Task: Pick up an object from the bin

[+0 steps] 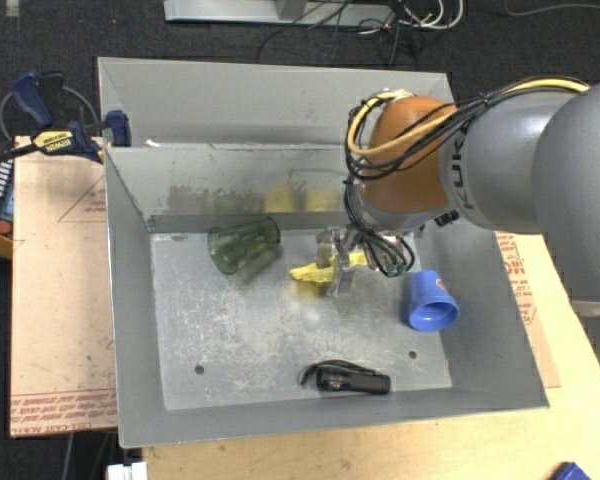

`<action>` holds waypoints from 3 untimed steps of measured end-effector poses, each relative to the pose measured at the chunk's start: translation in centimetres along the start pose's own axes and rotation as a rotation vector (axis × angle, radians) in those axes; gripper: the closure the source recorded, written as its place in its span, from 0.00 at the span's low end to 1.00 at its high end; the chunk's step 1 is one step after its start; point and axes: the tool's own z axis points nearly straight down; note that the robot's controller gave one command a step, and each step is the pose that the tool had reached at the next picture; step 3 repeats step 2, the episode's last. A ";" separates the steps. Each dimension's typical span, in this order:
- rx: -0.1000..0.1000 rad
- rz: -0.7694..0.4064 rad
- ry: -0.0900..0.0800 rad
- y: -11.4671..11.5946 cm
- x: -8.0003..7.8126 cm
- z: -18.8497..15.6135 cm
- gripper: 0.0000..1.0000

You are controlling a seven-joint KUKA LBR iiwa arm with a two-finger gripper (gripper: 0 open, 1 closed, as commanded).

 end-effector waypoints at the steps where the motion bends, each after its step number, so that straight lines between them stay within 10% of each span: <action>1: 0.000 0.000 -0.001 0.0 0.0 -0.1 1.00; 3: 0.000 0.000 -0.002 0.0 0.0 -0.7 1.00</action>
Offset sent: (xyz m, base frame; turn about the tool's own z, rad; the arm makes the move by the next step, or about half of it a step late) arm 0.0001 0.0000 0.0288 0.0000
